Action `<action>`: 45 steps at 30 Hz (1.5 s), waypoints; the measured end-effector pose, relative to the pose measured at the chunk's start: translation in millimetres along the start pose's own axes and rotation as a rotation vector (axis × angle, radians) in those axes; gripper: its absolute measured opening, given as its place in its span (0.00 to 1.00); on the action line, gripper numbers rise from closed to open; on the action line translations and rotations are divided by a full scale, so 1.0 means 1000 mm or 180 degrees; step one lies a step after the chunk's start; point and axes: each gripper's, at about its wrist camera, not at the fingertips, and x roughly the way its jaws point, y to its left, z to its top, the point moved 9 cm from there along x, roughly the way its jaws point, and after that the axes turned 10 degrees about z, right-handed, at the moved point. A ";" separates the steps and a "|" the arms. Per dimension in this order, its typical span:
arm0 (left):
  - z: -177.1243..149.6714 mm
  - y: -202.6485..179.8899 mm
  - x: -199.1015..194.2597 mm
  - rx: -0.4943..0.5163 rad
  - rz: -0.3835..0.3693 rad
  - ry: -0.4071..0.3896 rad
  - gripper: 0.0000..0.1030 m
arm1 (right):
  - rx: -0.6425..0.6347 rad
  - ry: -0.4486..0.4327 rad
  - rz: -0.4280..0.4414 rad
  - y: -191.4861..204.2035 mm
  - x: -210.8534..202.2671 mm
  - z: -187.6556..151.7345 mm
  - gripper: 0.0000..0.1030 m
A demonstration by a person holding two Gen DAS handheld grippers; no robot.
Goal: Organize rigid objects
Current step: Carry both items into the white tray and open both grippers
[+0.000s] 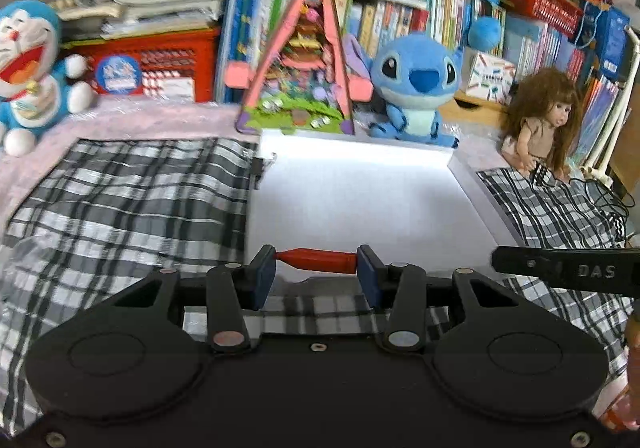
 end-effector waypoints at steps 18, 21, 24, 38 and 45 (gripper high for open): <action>-0.001 -0.019 0.105 -0.0106 0.0198 0.0674 0.40 | 0.0387 0.0575 -0.0404 -0.037 0.076 0.012 0.44; -0.005 -0.022 0.108 -0.0089 0.0200 0.0698 0.40 | 0.0378 0.0589 -0.0432 -0.039 0.080 0.010 0.44; -0.008 -0.023 0.110 -0.0077 0.0217 0.0695 0.41 | 0.0337 0.0575 -0.0467 -0.038 0.083 0.009 0.44; -0.009 -0.022 0.113 0.0038 0.0327 0.0510 0.41 | 0.0087 0.0426 -0.0624 -0.034 0.092 0.004 0.43; -0.010 -0.021 0.111 -0.0004 0.0327 0.0439 0.41 | 0.0012 0.0260 -0.0616 -0.033 0.091 0.002 0.48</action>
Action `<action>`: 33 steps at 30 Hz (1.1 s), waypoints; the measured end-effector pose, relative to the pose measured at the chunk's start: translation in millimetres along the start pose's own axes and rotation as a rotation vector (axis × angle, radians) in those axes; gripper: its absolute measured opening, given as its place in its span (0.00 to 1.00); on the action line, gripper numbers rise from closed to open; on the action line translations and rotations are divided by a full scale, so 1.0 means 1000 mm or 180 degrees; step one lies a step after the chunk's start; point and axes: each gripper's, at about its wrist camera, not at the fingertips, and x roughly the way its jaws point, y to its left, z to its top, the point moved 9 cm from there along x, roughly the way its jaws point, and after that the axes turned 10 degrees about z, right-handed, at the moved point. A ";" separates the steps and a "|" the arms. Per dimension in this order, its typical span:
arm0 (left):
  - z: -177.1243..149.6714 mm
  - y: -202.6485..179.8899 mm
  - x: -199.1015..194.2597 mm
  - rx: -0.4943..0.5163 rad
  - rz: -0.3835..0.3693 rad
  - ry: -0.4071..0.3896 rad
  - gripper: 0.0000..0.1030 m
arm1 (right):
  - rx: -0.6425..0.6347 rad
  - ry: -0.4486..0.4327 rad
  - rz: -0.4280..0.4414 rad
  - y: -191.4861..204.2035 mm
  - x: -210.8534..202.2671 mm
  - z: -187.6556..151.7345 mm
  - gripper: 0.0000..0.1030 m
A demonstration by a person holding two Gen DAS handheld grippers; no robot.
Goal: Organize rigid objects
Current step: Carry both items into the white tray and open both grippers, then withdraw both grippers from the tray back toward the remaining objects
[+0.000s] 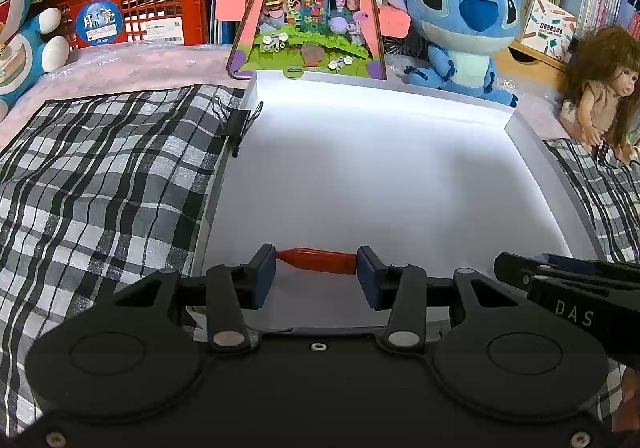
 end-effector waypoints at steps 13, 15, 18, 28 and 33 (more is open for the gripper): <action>-0.003 0.006 -0.023 0.0029 0.0014 -0.0198 0.64 | -0.0186 -0.0262 0.0109 0.005 -0.017 0.001 0.63; -0.004 0.008 -0.033 0.0034 -0.0006 -0.0280 0.68 | -0.0261 -0.0333 0.0125 0.008 -0.023 0.001 0.67; -0.006 0.011 -0.047 0.0057 -0.0038 -0.0397 0.73 | -0.0341 -0.0430 0.0142 0.011 -0.033 0.001 0.74; -0.021 0.026 -0.090 0.0073 -0.0136 -0.0668 0.82 | -0.0457 -0.0703 0.0272 0.018 -0.069 -0.005 0.89; -0.034 0.029 -0.105 0.0107 -0.0164 -0.0765 0.83 | -0.0636 -0.0846 0.0322 0.026 -0.086 -0.013 0.94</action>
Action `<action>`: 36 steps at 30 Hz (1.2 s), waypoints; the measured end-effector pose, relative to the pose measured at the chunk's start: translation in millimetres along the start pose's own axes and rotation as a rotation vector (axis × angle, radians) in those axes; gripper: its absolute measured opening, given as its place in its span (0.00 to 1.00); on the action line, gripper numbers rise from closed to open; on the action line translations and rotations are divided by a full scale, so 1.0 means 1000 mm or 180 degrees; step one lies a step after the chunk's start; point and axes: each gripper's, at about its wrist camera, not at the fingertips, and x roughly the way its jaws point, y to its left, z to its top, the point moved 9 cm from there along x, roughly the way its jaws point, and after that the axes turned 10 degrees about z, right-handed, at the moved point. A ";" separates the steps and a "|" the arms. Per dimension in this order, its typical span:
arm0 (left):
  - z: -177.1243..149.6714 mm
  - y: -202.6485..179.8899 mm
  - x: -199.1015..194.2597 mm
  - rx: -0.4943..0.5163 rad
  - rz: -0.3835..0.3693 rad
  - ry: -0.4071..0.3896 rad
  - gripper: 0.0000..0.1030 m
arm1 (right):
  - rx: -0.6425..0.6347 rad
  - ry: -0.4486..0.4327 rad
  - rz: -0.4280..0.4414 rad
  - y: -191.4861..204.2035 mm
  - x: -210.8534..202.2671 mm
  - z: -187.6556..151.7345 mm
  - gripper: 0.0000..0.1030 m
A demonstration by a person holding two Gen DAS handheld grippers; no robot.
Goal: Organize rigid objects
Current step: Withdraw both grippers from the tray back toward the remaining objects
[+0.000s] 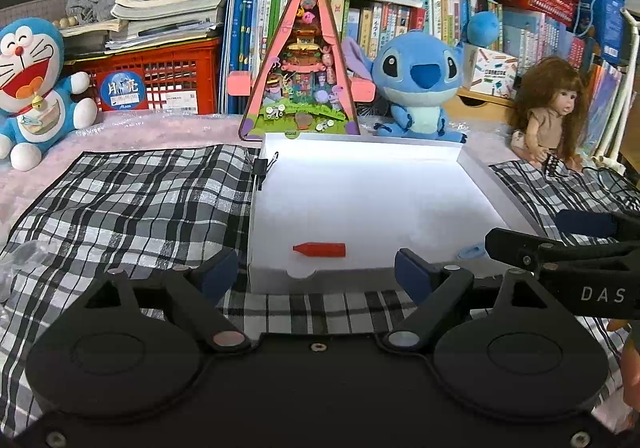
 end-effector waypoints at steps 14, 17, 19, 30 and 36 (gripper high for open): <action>-0.029 0.007 -0.042 0.0026 -0.0062 -0.0205 0.86 | -0.0411 -0.0203 0.0051 0.023 -0.033 -0.026 1.00; -0.038 0.007 -0.049 0.0046 -0.0053 -0.0250 0.86 | -0.0484 -0.0244 0.0051 0.026 -0.039 -0.031 1.00; -0.043 0.008 -0.053 0.0056 -0.0047 -0.0280 0.86 | -0.0499 -0.0255 0.0064 0.028 -0.043 -0.036 1.00; -0.073 0.024 -0.064 0.0047 0.0055 -0.0408 0.88 | -0.0618 -0.0318 0.0077 0.036 -0.058 -0.064 1.00; -0.091 0.032 -0.067 0.0119 0.0120 -0.0452 0.88 | -0.0665 -0.0323 0.0044 0.036 -0.065 -0.079 1.00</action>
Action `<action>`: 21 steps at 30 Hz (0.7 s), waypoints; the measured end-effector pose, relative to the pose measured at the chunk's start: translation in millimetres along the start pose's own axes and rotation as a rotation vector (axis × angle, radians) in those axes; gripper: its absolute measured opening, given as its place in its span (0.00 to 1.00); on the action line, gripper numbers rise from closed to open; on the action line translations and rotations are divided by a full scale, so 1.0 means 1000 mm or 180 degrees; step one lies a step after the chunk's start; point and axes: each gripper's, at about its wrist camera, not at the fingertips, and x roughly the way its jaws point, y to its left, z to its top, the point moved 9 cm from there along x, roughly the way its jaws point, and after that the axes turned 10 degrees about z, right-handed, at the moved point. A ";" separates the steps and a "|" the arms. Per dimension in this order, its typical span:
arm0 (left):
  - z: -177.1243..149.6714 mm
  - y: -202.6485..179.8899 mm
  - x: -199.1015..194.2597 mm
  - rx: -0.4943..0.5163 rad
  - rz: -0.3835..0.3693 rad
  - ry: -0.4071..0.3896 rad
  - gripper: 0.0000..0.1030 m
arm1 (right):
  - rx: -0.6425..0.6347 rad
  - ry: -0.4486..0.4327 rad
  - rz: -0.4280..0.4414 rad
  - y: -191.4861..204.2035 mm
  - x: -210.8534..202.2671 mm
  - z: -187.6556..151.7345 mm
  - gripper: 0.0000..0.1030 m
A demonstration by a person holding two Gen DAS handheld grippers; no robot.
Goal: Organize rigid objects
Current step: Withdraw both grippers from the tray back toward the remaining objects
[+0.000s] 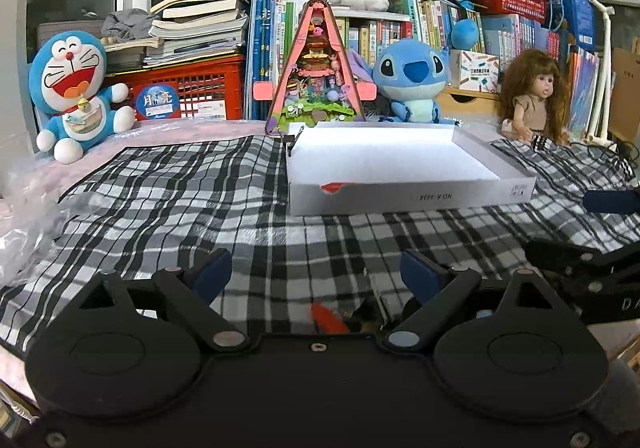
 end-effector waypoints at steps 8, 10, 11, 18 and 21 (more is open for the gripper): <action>-0.021 0.001 -0.007 0.0117 -0.0088 -0.0008 0.88 | 0.0108 0.0104 -0.0008 -0.003 -0.007 -0.021 1.00; -0.025 0.003 -0.007 0.0139 -0.0088 0.0011 0.87 | 0.0131 0.0127 -0.0014 -0.004 -0.009 -0.026 1.00; -0.027 0.004 -0.007 0.0145 -0.0094 0.0020 0.86 | 0.0140 0.0139 -0.0015 -0.005 -0.009 -0.028 1.00; -0.042 0.019 -0.006 0.0073 -0.0042 0.0142 0.81 | 0.0131 0.0207 -0.0099 -0.009 -0.014 -0.042 0.99; -0.046 0.026 -0.002 0.0041 0.0044 0.0198 0.80 | 0.0165 0.0237 -0.0132 -0.013 -0.015 -0.046 0.99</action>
